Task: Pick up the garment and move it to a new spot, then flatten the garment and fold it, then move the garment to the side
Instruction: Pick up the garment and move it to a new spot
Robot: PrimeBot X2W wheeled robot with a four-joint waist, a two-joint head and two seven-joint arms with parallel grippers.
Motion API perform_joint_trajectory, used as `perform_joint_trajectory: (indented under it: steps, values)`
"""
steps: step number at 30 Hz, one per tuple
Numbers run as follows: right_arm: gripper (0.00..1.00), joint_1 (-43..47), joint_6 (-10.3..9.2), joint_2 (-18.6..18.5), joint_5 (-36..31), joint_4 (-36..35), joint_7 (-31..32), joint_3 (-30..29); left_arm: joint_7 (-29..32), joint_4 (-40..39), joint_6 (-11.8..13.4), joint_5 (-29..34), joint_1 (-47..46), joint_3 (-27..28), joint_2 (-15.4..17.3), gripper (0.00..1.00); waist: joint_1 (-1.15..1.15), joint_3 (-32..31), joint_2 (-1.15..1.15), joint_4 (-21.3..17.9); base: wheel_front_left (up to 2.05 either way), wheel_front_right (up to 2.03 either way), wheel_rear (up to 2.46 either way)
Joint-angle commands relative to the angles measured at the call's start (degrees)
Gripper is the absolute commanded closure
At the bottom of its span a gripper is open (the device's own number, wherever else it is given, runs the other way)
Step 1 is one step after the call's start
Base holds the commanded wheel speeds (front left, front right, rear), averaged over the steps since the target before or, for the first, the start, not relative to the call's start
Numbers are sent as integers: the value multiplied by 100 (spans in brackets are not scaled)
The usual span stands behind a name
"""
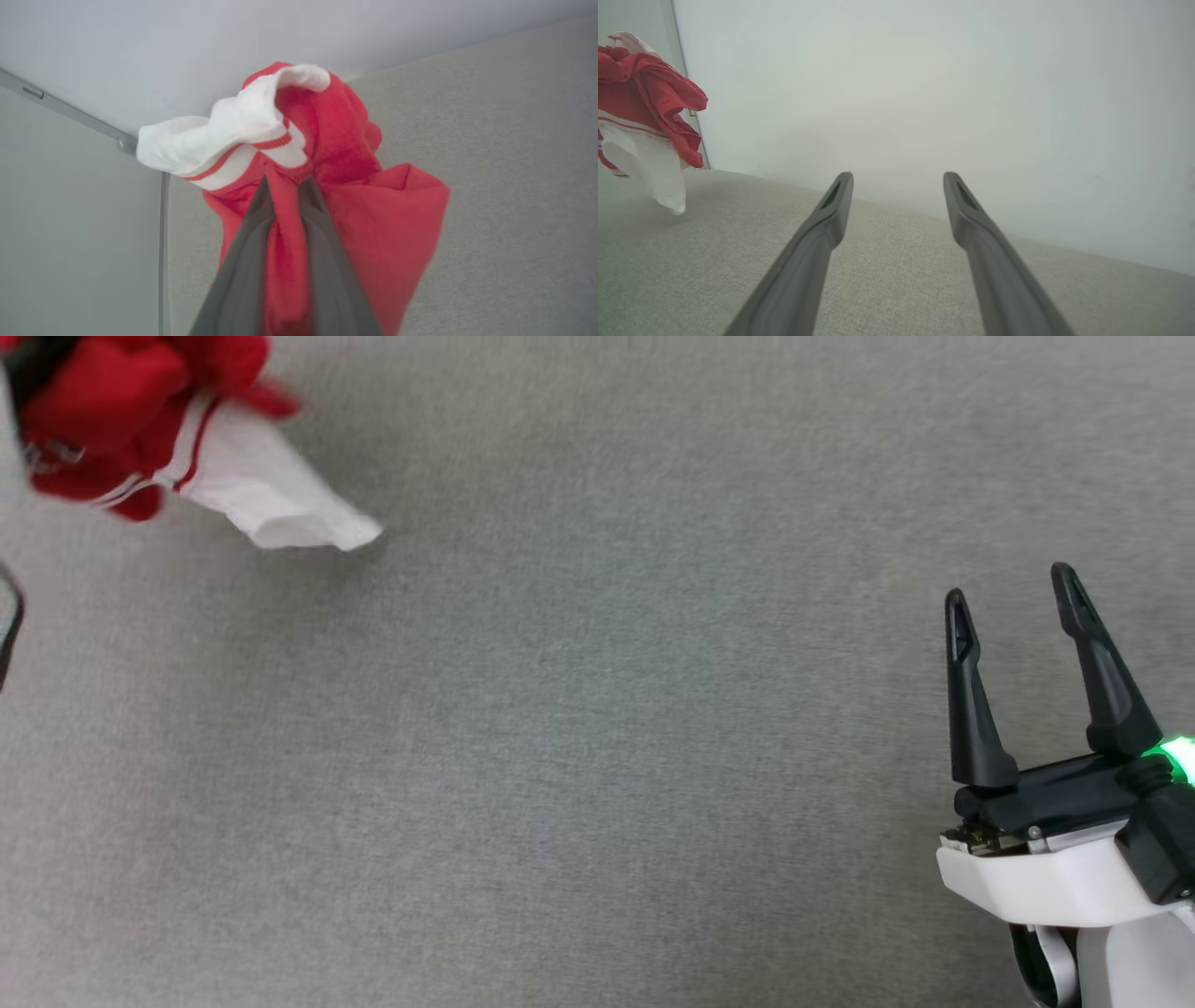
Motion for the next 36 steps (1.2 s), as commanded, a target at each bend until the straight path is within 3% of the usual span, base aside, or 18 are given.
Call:
perform_joint_trajectory:
  steps: [1,5,12,19,31,36]
  values:
    - [0,47,-2,17,60,13,-12,-4,49,-180,-2,35,-215,-117,-127,100,1,-165,0,-181,0,0,0]
    - [0,43,-2,18,190,29,-12,-2,167,-546,-3,141,-572,-403,-314,100,1,-264,0,-382,0,0,0]
    - [0,24,-2,20,436,51,-12,-4,387,-1162,-2,300,-1126,-1118,-915,100,1,-335,0,-997,0,0,0]
    - [0,48,-2,20,631,50,-12,-84,196,-1559,-2,347,-827,-2081,-1568,100,1,-237,0,-1538,0,0,0]
    - [0,-34,-2,20,680,98,-12,-81,-665,-837,-2,273,311,-3858,-2581,100,1,-71,0,-1867,0,0,0]
    - [0,-7,-2,20,687,138,-12,-92,-745,-373,-2,307,776,-4132,-2963,100,1,28,0,-1938,0,0,0]
